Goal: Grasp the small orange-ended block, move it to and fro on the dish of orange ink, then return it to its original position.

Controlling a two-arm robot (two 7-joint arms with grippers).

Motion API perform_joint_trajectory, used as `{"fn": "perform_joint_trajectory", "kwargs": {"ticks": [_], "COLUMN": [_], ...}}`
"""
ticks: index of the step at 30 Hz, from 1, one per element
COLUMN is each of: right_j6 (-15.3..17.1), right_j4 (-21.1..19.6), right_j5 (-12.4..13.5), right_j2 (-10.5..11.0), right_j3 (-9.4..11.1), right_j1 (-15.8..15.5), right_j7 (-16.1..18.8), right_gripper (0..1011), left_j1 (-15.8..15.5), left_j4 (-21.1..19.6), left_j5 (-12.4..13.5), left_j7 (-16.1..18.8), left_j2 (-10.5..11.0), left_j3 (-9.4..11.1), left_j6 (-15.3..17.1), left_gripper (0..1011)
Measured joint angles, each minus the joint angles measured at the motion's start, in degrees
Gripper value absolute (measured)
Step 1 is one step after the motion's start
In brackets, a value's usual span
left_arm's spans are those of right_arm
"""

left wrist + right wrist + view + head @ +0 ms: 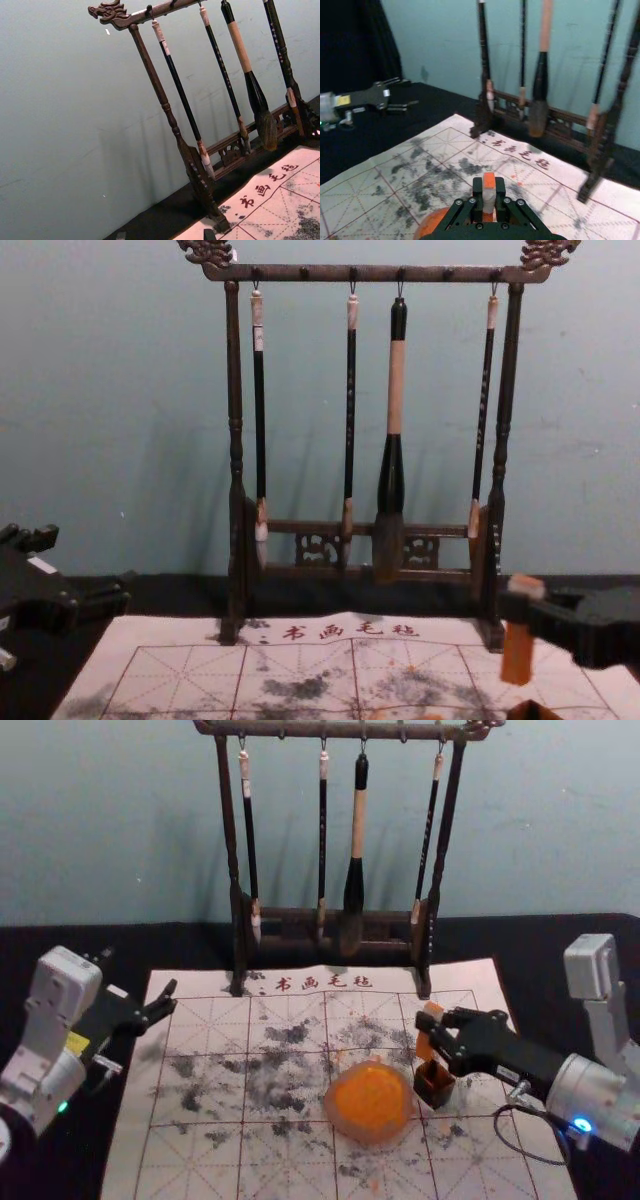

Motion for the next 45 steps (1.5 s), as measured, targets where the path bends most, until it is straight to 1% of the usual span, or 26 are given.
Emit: {"fn": "perform_joint_trajectory", "kwargs": {"ticks": [1, 4, 7, 9, 11, 13, 14, 16, 20, 26, 36, 45], "right_j6": [-0.4, -1.1, -2.2, -2.4, -3.0, -3.3, -3.3, -3.6, -3.6, -3.6, -3.2, -2.8], "right_j4": [0.2, 0.6, 1.4, 1.7, 2.5, 3.3, 3.3, 4.1, 5.0, 6.5, 10.5, 13.1], "right_j5": [-0.7, -1.8, -3.7, -4.0, -5.2, -5.8, -5.8, -6.5, -7.2, -8.0, -9.6, -10.0], "right_j2": [-0.1, -0.4, -1.0, -1.1, -1.6, -1.9, -1.9, -2.3, -2.7, -3.6, -5.7, -7.0], "right_j3": [-0.6, -1.6, -3.3, -3.6, -4.9, -5.7, -5.7, -6.7, -7.7, -8.7, -10.5, -10.6], "right_j1": [0.4, 0.9, 1.7, 1.8, 2.4, 2.9, 2.9, 3.4, 4.0, 5.0, 8.2, 9.9], "right_j7": [0.5, 1.2, 2.5, 2.7, 3.9, 4.8, 4.8, 5.8, 6.6, 7.2, 8.1, 7.9], "right_gripper": [86, 86, 86, 86, 86, 86, 86, 86, 86, 86, 86, 86], "left_j1": [0.0, 0.0, 0.0, 0.0, 0.0, 0.0, 0.0, 0.0, 0.0, 0.0, 0.0, 0.0], "left_j4": [0.0, 0.0, 0.0, 0.0, 0.0, 0.0, 0.0, 0.0, 0.0, 0.0, 0.0, 0.0], "left_j5": [0.0, 0.0, 0.0, 0.0, 0.0, 0.0, 0.0, 0.0, 0.0, 0.0, 0.0, 0.0], "left_j7": [0.0, 0.0, 0.0, 0.0, 0.0, 0.0, 0.0, 0.0, 0.0, 0.0, 0.0, 0.0], "left_j2": [0.0, 0.0, 0.0, 0.0, 0.0, 0.0, 0.0, 0.0, 0.0, 0.0, 0.0, 0.0], "left_j3": [0.0, 0.0, 0.0, 0.0, 0.0, 0.0, 0.0, 0.0, 0.0, 0.0, 0.0, 0.0], "left_j6": [0.0, 0.0, 0.0, 0.0, 0.0, 0.0, 0.0, 0.0, 0.0, 0.0, 0.0, 0.0], "left_gripper": [1001, 1001, 1001, 1001, 1001, 1001, 1001, 1001, 1001, 1001, 1001, 1001]}}
